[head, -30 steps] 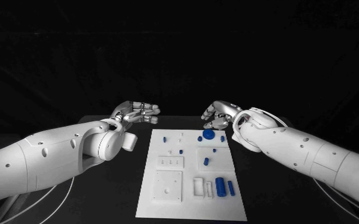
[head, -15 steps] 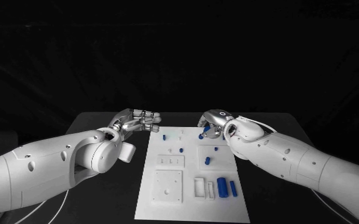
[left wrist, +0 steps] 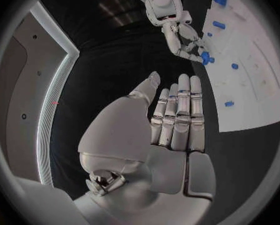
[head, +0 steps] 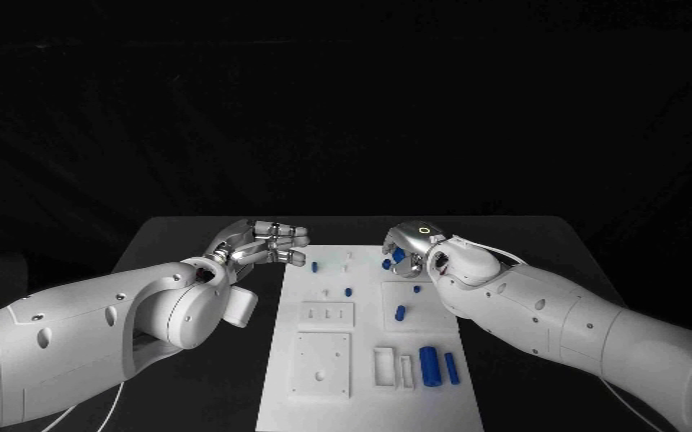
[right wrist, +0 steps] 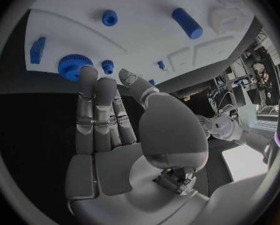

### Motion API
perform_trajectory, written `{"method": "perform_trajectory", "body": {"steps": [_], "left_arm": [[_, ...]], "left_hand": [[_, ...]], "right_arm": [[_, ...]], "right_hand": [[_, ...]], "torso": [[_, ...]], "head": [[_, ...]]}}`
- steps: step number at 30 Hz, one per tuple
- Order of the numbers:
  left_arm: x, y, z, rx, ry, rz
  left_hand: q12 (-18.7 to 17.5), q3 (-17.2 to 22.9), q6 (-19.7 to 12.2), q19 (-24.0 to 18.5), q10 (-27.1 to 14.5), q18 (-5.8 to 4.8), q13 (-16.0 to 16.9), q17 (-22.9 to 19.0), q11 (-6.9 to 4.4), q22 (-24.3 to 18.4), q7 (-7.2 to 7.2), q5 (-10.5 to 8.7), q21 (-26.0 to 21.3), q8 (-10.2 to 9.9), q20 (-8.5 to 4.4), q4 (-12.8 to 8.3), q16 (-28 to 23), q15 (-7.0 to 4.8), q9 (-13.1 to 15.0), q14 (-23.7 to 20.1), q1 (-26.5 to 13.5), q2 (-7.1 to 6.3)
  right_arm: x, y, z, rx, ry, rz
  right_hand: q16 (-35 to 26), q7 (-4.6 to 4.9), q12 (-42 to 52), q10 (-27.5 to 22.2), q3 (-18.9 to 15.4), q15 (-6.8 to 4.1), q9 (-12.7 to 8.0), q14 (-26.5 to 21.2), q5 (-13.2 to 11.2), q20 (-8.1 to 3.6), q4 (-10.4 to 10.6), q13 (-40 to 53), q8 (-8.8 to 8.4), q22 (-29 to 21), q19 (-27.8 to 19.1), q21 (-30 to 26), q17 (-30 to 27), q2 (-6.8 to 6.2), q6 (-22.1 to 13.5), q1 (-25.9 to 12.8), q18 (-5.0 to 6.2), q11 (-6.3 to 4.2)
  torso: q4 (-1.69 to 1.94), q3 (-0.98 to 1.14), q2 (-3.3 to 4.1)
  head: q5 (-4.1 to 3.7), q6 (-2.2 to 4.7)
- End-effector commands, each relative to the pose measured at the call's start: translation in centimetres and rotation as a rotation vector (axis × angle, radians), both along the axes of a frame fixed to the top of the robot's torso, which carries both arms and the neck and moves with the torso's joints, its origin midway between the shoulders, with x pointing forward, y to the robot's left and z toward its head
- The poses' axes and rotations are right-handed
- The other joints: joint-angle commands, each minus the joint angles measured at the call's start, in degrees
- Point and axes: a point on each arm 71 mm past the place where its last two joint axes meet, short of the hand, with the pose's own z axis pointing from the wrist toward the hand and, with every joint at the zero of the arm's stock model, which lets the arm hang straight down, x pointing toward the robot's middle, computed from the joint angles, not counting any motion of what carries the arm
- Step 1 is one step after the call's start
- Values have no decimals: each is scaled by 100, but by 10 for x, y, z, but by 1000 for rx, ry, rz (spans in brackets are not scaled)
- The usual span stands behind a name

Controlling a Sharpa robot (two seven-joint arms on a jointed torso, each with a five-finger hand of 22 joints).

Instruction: Assemble the parts on the task board

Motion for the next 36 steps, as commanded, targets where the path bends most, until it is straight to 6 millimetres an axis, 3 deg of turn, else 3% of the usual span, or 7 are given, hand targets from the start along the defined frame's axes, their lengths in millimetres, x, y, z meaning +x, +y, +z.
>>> {"method": "perform_trajectory", "body": {"steps": [1,6,22,36], "left_arm": [[-2,-4,4,-10,-10,-32],[-3,-4,8,-14,-16,-37],[0,-3,15,-11,-27,-42],[3,-1,15,-7,-24,-38]], "left_hand": [[-10,-12,-25,-3,-16,-21,10,9,-3,-3,-6,14,34,-10,5,-34,24,6,1,-13,-48,1],[-11,-13,-24,1,-13,-20,10,11,-4,-5,-8,15,35,-9,4,-34,29,3,2,-8,-55,5],[-10,-8,-23,3,-5,-21,9,12,-7,-14,-9,29,35,-7,3,-42,32,2,2,-10,-59,15],[-11,-5,-27,3,-7,-24,10,13,-7,-28,-7,26,37,-9,3,-43,35,3,2,-13,-87,23]], "right_arm": [[1,-1,-1,-27,-27,-7],[1,0,-2,-31,-30,-6],[2,2,-1,-35,-48,-14],[3,-1,-2,-45,-51,-26]], "right_hand": [[39,-15,-3,19,69,22,0,-29,-30,-10,0,-1,6,78,41,-57,-7,-59,37,5,-4,-19],[57,-47,-6,82,194,17,0,-28,-48,-15,1,-3,5,248,64,-148,-15,-73,87,-32,-15,-37],[91,-66,-5,195,643,4,5,-33,-164,-37,14,-4,15,813,165,-495,-21,-104,189,-136,-26,-63],[104,-106,-4,479,941,-48,8,-37,-370,-76,58,3,14,1180,233,-506,-13,6,377,-203,-66,-135]], "torso": [[30,3,68],[40,4,122],[52,-6,214],[32,0,258]], "head": [[-27,11],[13,30],[-20,48],[13,72]]}}
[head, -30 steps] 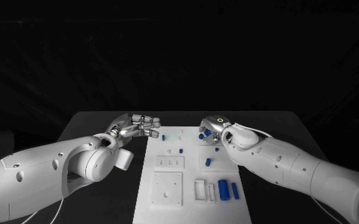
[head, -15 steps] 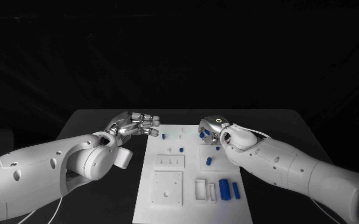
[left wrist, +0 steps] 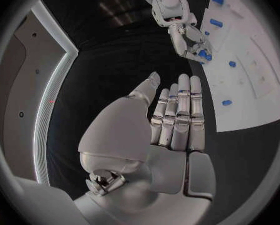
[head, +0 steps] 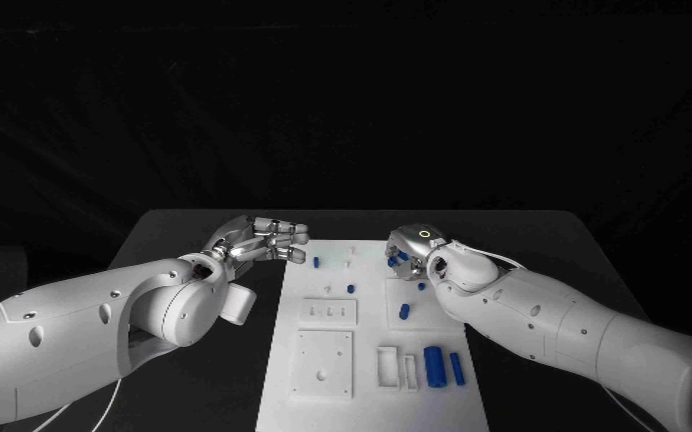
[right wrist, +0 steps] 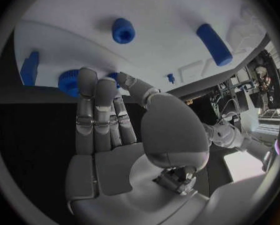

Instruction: Assemble the parts on the task board

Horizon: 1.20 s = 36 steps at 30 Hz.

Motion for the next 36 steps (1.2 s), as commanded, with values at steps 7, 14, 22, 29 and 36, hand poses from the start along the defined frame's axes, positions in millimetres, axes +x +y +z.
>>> {"method": "perform_trajectory", "body": {"steps": [7,14,22,29,36], "left_arm": [[0,-3,2,-5,-3,-22],[1,-3,2,-4,-2,-24],[1,-2,2,-2,0,-20],[2,0,2,2,-2,-12],[4,1,3,5,-7,-8]], "left_hand": [[-11,9,-28,5,-8,-23,6,10,-6,-15,-7,25,35,-9,4,-20,31,3,3,-12,-70,-2],[-11,9,-28,5,-8,-23,6,10,-6,-15,-7,25,35,-9,4,-20,31,3,3,-12,-70,-2],[-10,16,-28,16,-10,-22,6,11,-7,-33,-7,26,32,-9,1,-30,35,1,3,-12,-61,-1],[-10,16,-28,16,-10,-22,6,11,-7,-33,-7,26,32,-9,1,-30,35,1,3,-12,-61,-1],[-11,20,-28,17,-13,-21,6,12,-6,-36,-6,25,38,-8,0,-38,37,0,3,-9,-54,0]], "right_arm": [[0,1,0,-14,-12,0],[0,2,0,-14,-12,2],[-2,7,6,22,-51,6],[-2,17,19,66,-105,2],[-1,34,31,112,-173,-1]], "right_hand": [[27,-38,-1,283,183,-67,16,-26,-256,-64,62,7,13,423,63,418,17,115,218,-62,-58,-76],[14,-92,5,497,118,-109,36,-26,-289,-100,89,16,31,790,104,786,24,165,401,-43,-133,-147],[7,-177,3,853,111,-229,69,-38,-441,-214,85,21,23,1256,138,1373,47,297,728,11,-271,-266],[-38,-195,4,909,178,-262,62,-28,-480,-265,52,22,16,1671,125,1404,94,288,786,-19,-334,-289],[-25,-198,3,928,214,-270,62,-20,-448,-274,61,21,17,1780,158,1397,110,261,807,-19,-345,-288]], "torso": [[-3,-2,28],[0,-5,38],[-9,-8,45],[-7,-17,54],[-2,-30,66]], "head": [[-8,11],[-9,-2],[-5,-13],[57,0],[50,28]]}}
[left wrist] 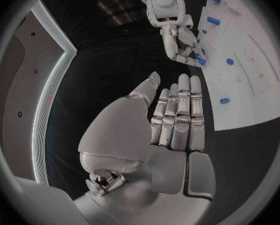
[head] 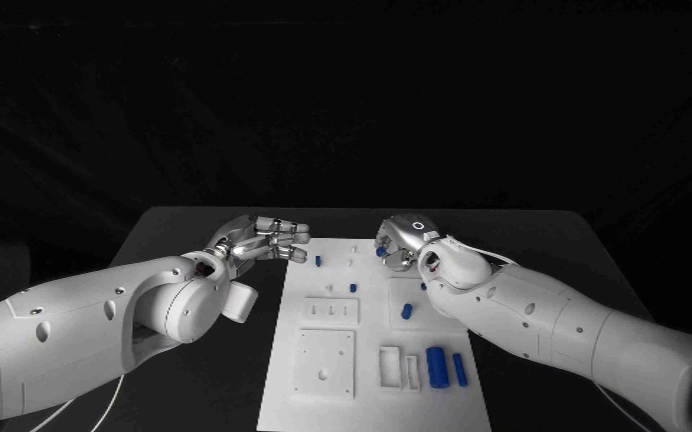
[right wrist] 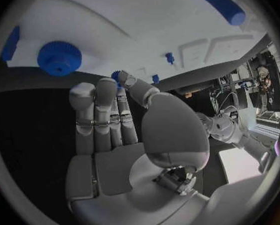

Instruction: Assemble the parts on the task board

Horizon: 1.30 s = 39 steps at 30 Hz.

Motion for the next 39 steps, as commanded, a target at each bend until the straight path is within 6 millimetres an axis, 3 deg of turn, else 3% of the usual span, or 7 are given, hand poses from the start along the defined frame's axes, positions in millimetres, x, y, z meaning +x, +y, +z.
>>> {"method": "perform_trajectory", "body": {"steps": [1,6,16,21,36,39], "left_arm": [[1,-2,3,-2,-10,-14],[1,-3,4,-1,-12,-16],[3,-8,11,2,-28,-28],[3,-10,15,3,-38,-36],[3,-15,24,6,-56,-52],[3,-16,24,7,-56,-53]], "left_hand": [[-11,1,-28,17,-13,-21,8,9,-7,-8,-6,25,38,-8,0,-20,37,0,4,-9,-56,1],[-11,1,-28,17,-13,-21,8,9,-7,-8,-6,25,38,-8,0,-20,37,0,4,-9,-56,1],[-11,1,-28,17,-13,-21,8,9,-7,-8,-6,25,38,-8,0,-20,37,0,4,-9,-56,1],[-11,1,-28,17,-13,-21,8,9,-7,-8,-6,25,38,-8,0,-20,37,0,4,-9,-56,1],[-11,1,-28,17,-13,-21,8,9,-7,-8,-6,25,38,-8,0,-20,37,0,4,-9,-56,1],[-11,1,-28,17,-13,-21,8,9,-7,-8,-6,25,38,-8,0,-20,37,0,4,-9,-56,1]], "right_arm": [[1,7,8,38,-70,-24],[3,17,12,43,-85,-26],[7,29,10,33,-75,-22],[9,32,8,25,-68,-23],[9,39,8,18,-80,-21],[9,39,8,12,-81,-29]], "right_hand": [[-10,9,11,37,53,-36,6,-4,17,15,19,8,41,185,82,-142,6,2,43,25,-32,-14],[-5,8,12,37,50,-36,6,-5,-26,14,25,8,41,222,101,-189,8,2,48,25,-35,-16],[-2,9,13,35,23,-37,6,-5,-19,13,22,8,41,318,141,-264,4,13,46,36,-34,-15],[-2,9,13,35,23,-37,6,-5,-19,13,22,8,41,318,141,-264,4,13,46,36,-34,-15],[5,7,12,38,19,-40,7,-5,-5,11,9,7,42,425,177,-328,3,14,52,35,-38,-15],[12,5,10,50,28,-42,8,-7,0,9,5,6,40,482,196,-363,4,8,61,34,-42,-17]], "torso": [[8,-11,14],[14,-8,22],[46,-40,83],[84,-65,130],[147,-105,230],[138,-109,241]], "head": [[-3,24],[-11,60],[1,120],[-30,131],[-84,159],[-84,171]]}}
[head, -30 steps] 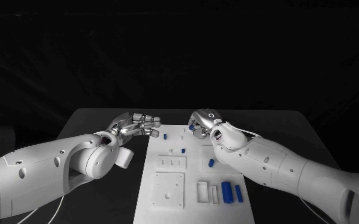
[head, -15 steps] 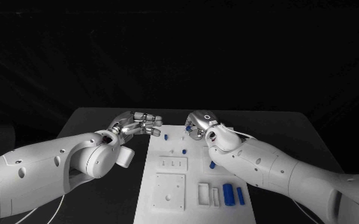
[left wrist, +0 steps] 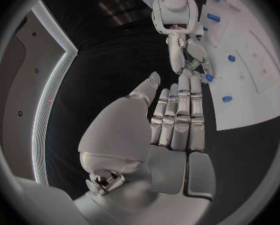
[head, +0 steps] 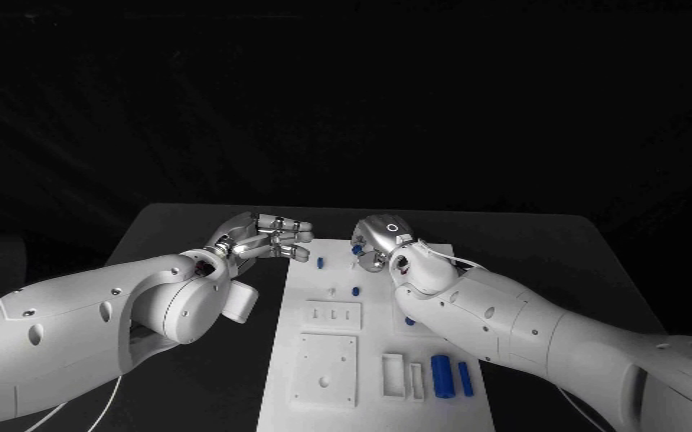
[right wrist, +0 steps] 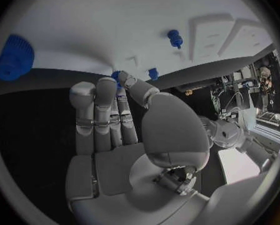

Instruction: Assemble the parts on the task board

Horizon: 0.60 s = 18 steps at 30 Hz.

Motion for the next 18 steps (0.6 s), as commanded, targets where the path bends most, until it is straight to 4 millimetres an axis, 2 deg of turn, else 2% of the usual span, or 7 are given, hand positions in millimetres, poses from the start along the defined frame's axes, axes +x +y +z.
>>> {"method": "perform_trajectory", "body": {"steps": [1,6,14,18], "left_arm": [[0,-3,2,-1,-8,-20],[1,-3,1,3,-7,-18],[2,-4,1,5,-5,-20],[3,-4,0,5,-5,-19]], "left_hand": [[-11,1,-28,16,-13,-21,8,6,-6,-9,-6,25,38,-8,0,-20,37,0,5,-9,-56,1],[-11,1,-28,16,-13,-21,8,6,-6,-9,-6,25,38,-8,0,-20,37,0,5,-9,-56,1],[-11,1,-28,16,-13,-21,8,6,-6,-9,-6,25,38,-8,0,-20,37,0,5,-9,-56,1],[-11,1,-28,16,-13,-21,8,6,-6,-9,-6,25,38,-8,0,-20,37,0,5,-9,-56,1]], "right_arm": [[0,0,0,-23,-14,-10],[1,0,0,-31,-12,-17],[2,1,0,-39,-17,-26],[2,1,1,-41,-23,-29]], "right_hand": [[12,-12,12,40,8,-43,9,-8,37,-4,-19,4,33,310,123,-31,5,12,47,36,-30,-8],[14,-12,12,41,19,-41,8,-9,23,-2,-10,4,32,376,142,-89,3,6,49,36,-30,-8],[10,-11,12,41,30,-39,7,-11,5,1,-13,4,32,391,145,-116,-1,1,49,40,-31,-7],[9,-12,12,39,42,-39,6,-10,-3,1,-9,3,32,399,147,-131,-2,-5,50,38,-31,-7]], "torso": [[-3,-11,26],[-14,-15,37],[1,-16,41],[-6,-25,41]], "head": [[3,13],[21,14],[12,0],[16,4]]}}
